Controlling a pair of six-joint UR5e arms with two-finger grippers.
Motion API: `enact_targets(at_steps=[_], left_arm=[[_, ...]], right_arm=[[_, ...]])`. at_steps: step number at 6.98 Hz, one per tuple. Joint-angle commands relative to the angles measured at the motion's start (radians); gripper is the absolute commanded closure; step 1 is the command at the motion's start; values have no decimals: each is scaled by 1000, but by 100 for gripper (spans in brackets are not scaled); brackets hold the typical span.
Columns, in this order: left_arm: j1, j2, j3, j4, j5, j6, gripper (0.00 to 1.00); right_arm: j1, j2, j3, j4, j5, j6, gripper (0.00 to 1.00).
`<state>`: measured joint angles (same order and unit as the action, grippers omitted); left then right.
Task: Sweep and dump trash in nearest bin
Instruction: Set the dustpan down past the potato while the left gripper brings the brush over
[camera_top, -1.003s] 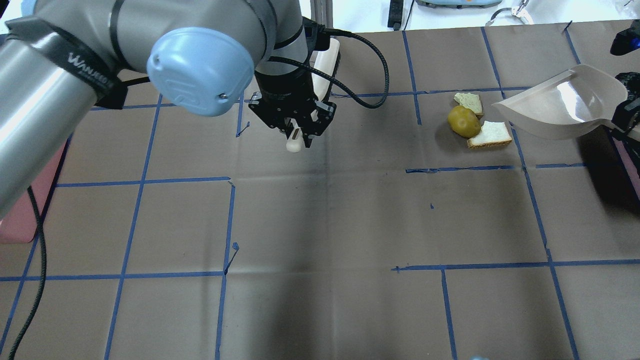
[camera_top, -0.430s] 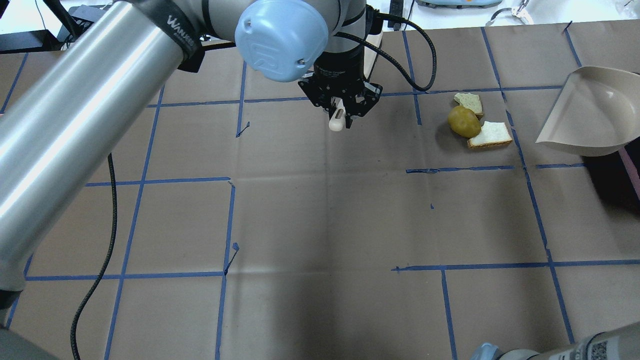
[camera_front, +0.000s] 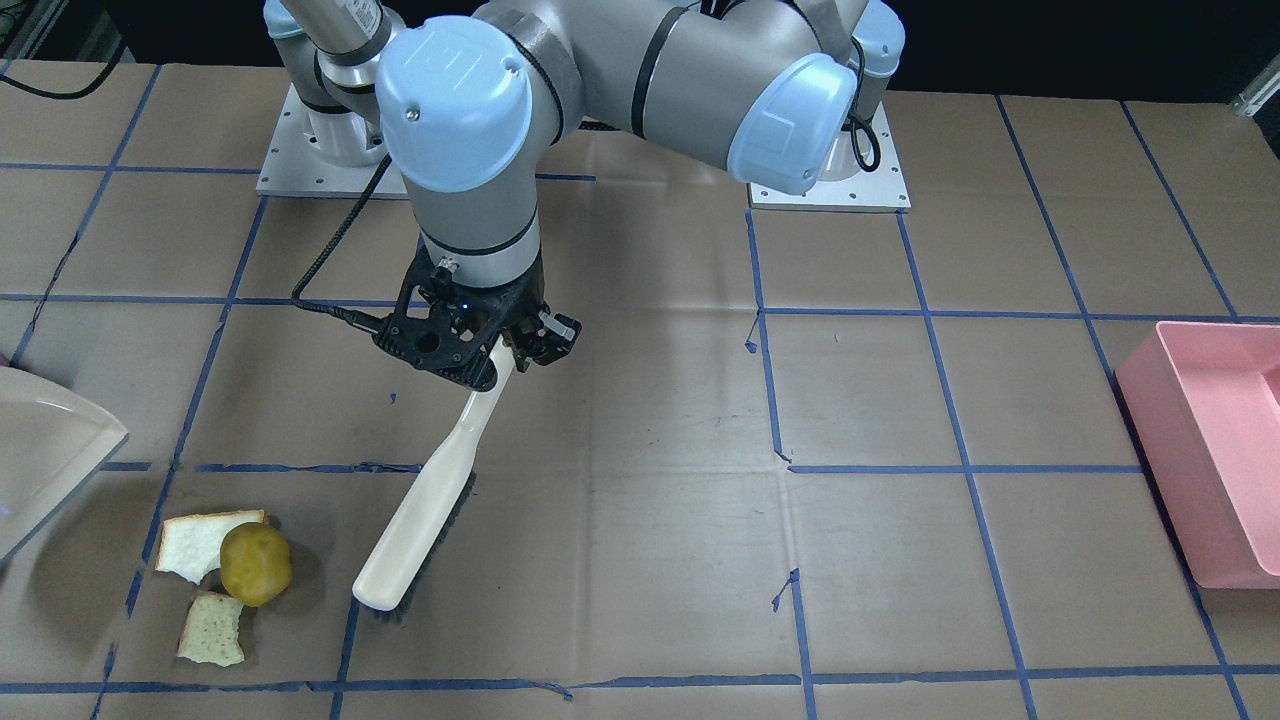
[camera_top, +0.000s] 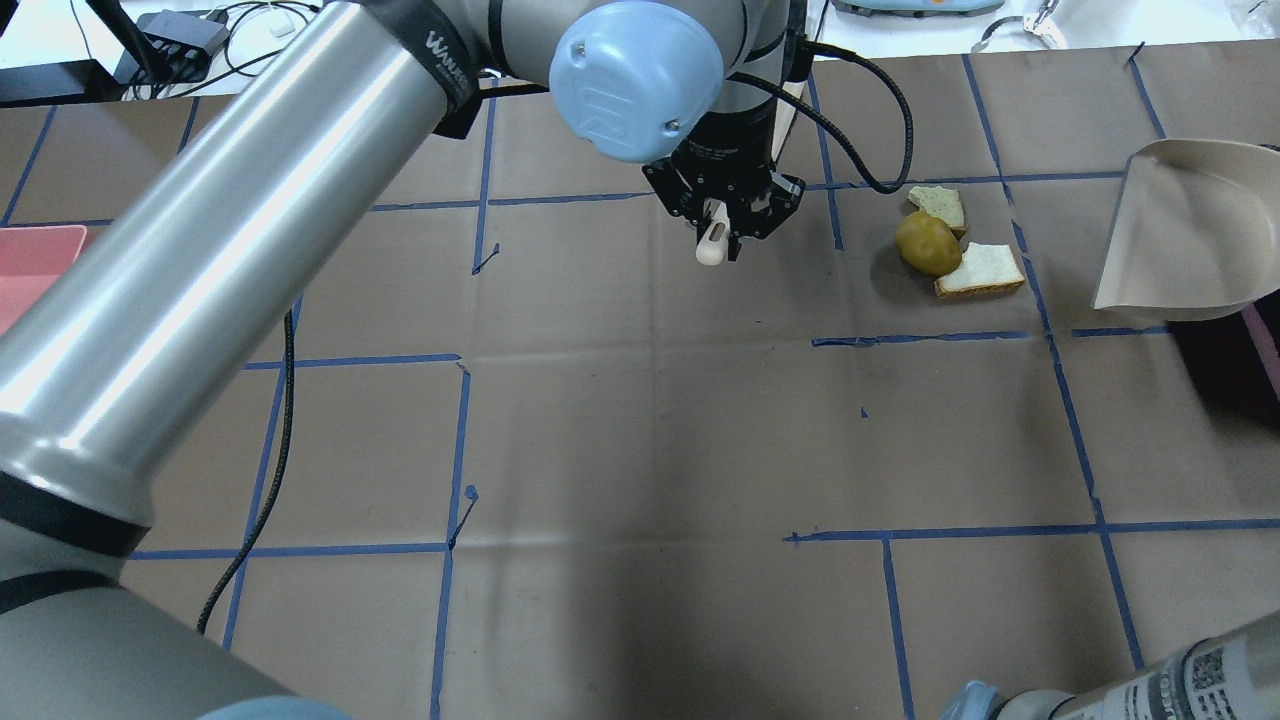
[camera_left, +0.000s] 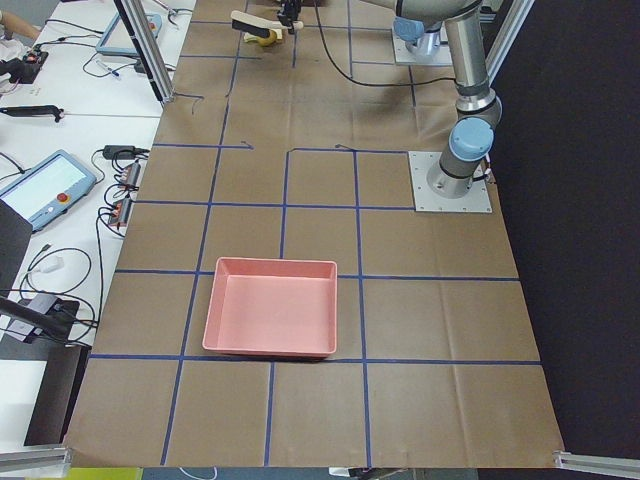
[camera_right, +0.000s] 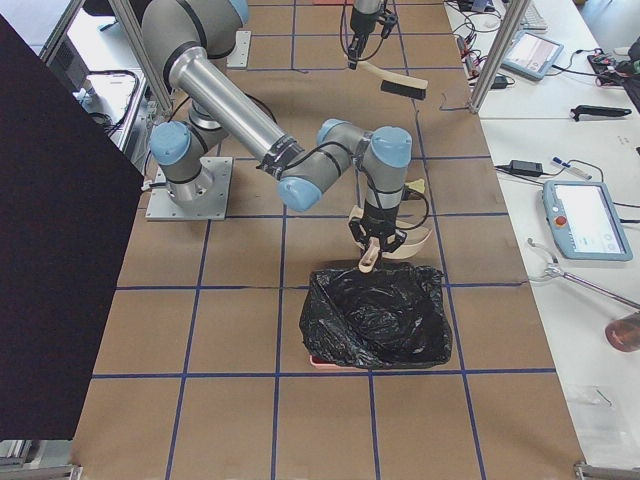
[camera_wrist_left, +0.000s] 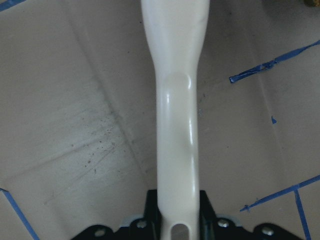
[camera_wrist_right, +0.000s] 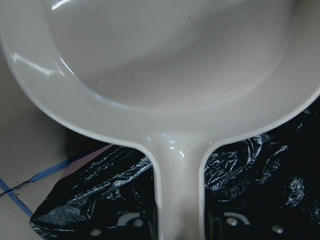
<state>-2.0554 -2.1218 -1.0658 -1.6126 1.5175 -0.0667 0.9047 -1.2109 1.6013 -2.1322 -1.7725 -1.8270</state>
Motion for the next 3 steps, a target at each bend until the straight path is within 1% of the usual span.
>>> enact_targets(at_steps=[1, 2, 3], left_arm=[[-34, -78, 86, -9, 91, 1, 100], [-66, -137, 166, -26, 168, -1, 100], [-72, -206, 272, -94, 171, -2, 100]], right_arm=[[0, 50, -3, -49, 1, -75, 94], [5, 48, -1, -49, 2, -115, 94], [9, 47, -1, -49, 10, -152, 94]])
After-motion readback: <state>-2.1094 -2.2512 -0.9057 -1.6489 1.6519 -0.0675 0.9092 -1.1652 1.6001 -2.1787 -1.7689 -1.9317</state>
